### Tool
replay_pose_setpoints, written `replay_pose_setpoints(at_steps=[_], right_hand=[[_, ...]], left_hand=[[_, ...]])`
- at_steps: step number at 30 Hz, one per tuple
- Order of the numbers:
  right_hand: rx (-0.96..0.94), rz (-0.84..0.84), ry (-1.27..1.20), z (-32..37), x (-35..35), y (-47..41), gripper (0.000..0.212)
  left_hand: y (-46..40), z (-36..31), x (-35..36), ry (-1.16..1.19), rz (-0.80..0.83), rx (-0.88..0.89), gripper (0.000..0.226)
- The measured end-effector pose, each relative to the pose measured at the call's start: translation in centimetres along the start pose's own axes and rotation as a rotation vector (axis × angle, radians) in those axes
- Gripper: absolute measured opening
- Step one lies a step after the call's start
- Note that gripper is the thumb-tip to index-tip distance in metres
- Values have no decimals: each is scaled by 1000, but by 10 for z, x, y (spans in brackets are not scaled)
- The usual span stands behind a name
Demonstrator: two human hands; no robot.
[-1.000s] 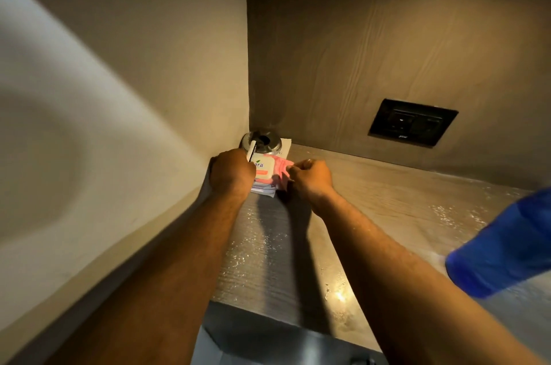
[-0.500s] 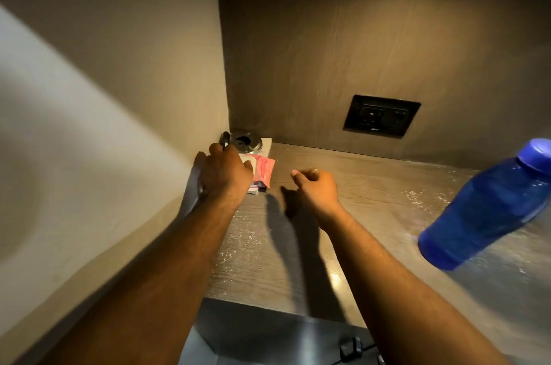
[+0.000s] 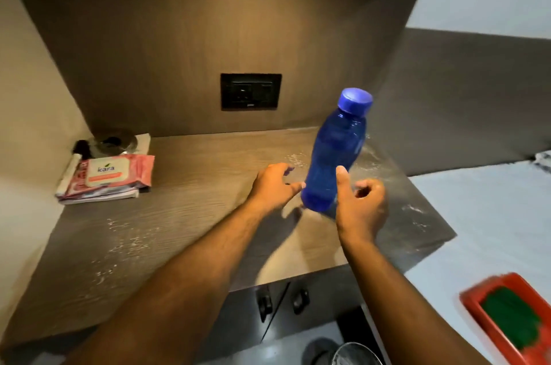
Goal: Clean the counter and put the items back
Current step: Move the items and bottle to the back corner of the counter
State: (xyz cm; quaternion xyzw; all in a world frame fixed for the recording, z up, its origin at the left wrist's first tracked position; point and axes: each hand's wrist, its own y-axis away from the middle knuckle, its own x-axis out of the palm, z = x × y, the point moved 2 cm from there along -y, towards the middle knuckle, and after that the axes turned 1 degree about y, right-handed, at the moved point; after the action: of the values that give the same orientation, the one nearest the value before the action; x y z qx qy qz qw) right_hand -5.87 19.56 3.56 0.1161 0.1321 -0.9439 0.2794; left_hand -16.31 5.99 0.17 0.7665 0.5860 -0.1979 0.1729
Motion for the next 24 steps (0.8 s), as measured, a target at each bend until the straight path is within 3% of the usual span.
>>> replay_pose_setpoints(at_steps=[2, 4, 6, 9, 12, 17, 24], right_hand=[[-27, 79, -1, 1, -6, -19, 60], [-24, 278, 46, 8, 3, -37, 90], [-80, 413, 81, 19, 18, -48, 91], [-132, 369, 182, 26, 35, -53, 87], [-179, 312, 193, 30, 45, -48, 81], [-225, 391, 107, 54, 89, -29, 84], [-338, 643, 16, 115, 191, 28, 69]], left_hand=[[-2, -6, 16, 88, 46, 8, 56], [-3, -8, 22, 152, 74, 10, 56], [-3, -6, 23, 198, 102, 16, 56], [2, -6, 26, 269, 131, 1, 53], [6, -10, 26, 281, -42, -37, 52], [3, -2, -18, 252, -271, -109, 48], [-1, 35, -127, 42, -640, -253, 37]])
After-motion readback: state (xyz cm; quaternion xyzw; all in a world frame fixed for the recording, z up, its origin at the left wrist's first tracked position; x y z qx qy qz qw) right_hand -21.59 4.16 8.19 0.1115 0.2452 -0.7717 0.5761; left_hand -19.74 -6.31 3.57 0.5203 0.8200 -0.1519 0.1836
